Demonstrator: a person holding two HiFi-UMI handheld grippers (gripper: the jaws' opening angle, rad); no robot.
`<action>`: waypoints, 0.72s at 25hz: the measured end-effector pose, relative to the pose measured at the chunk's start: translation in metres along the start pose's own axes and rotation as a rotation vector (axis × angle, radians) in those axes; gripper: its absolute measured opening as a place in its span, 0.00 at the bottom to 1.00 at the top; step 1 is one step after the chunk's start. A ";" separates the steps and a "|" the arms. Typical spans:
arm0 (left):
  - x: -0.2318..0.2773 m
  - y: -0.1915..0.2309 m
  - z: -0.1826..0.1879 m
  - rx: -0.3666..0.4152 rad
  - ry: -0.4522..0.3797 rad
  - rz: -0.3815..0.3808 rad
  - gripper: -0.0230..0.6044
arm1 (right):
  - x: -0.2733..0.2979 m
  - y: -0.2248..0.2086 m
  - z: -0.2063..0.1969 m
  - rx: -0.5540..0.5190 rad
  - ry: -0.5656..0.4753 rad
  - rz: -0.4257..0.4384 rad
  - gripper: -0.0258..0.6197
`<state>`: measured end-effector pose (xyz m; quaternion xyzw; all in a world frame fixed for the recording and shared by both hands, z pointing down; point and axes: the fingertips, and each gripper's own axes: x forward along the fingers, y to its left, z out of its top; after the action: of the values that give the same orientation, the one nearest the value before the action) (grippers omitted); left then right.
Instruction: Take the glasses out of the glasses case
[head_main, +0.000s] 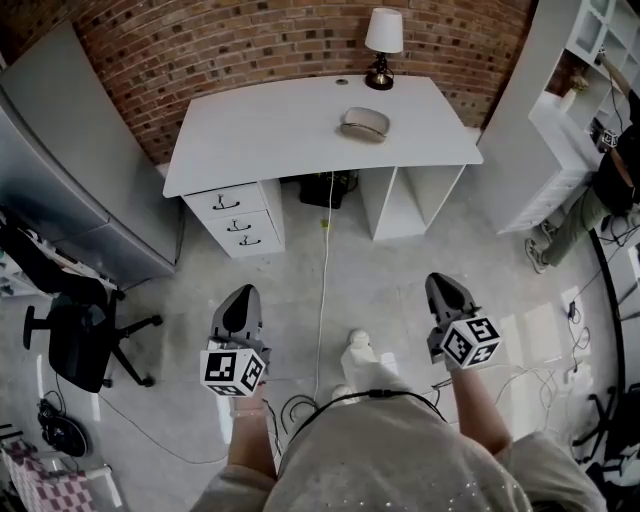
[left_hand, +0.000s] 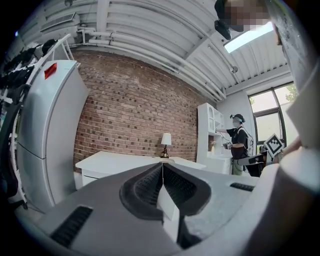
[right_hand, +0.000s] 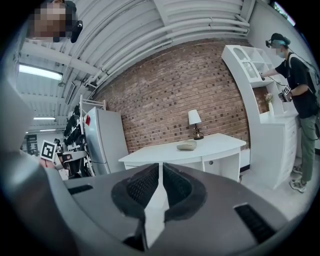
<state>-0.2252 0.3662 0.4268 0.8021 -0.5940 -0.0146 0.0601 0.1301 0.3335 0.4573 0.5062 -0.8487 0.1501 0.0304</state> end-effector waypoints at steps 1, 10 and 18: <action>0.006 0.000 -0.001 0.001 0.004 -0.002 0.05 | 0.005 -0.004 0.000 0.006 0.003 -0.001 0.07; 0.073 0.020 0.005 0.003 0.011 0.002 0.05 | 0.065 -0.039 0.007 0.062 0.004 0.006 0.16; 0.141 0.020 0.010 -0.004 0.023 -0.031 0.05 | 0.109 -0.074 0.027 0.079 0.006 -0.002 0.18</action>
<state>-0.2038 0.2248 0.4260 0.8113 -0.5805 -0.0072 0.0683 0.1442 0.2001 0.4701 0.5075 -0.8415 0.1849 0.0130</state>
